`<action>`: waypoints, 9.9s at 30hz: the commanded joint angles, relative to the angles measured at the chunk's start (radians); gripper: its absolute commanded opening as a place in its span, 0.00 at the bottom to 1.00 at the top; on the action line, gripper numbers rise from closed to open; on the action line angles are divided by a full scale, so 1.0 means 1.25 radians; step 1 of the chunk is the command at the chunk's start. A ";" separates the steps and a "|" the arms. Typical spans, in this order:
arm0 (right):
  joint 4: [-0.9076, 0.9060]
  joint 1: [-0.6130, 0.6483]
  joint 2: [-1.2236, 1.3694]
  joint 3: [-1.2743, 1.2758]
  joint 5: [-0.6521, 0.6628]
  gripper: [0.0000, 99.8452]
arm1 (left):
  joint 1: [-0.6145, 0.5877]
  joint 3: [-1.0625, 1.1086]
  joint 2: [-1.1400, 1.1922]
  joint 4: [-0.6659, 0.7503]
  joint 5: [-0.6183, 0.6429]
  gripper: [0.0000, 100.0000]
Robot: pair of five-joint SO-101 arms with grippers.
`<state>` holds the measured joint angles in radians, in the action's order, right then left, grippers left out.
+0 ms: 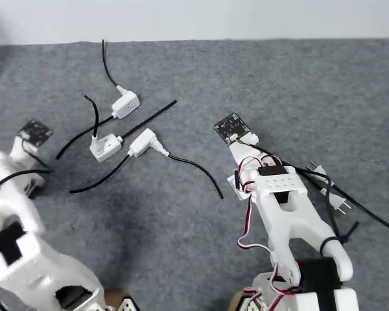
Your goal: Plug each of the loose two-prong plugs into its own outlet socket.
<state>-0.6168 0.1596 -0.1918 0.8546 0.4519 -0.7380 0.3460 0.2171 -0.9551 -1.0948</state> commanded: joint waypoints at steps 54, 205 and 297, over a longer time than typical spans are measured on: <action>0.104 -0.009 -0.024 0.028 0.012 0.32 | 0.896 0.751 -0.982 -0.153 0.187 0.29; 0.105 -0.079 -0.034 0.025 0.006 0.32 | 0.972 0.293 -0.285 -0.147 0.065 0.01; -0.568 -0.440 0.651 -0.912 0.530 0.13 | 0.620 0.830 -0.917 0.190 0.730 0.25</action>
<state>-1.3533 -0.3989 0.6107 -0.2378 1.1101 0.0322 1.3894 -0.9168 -0.7388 -0.1711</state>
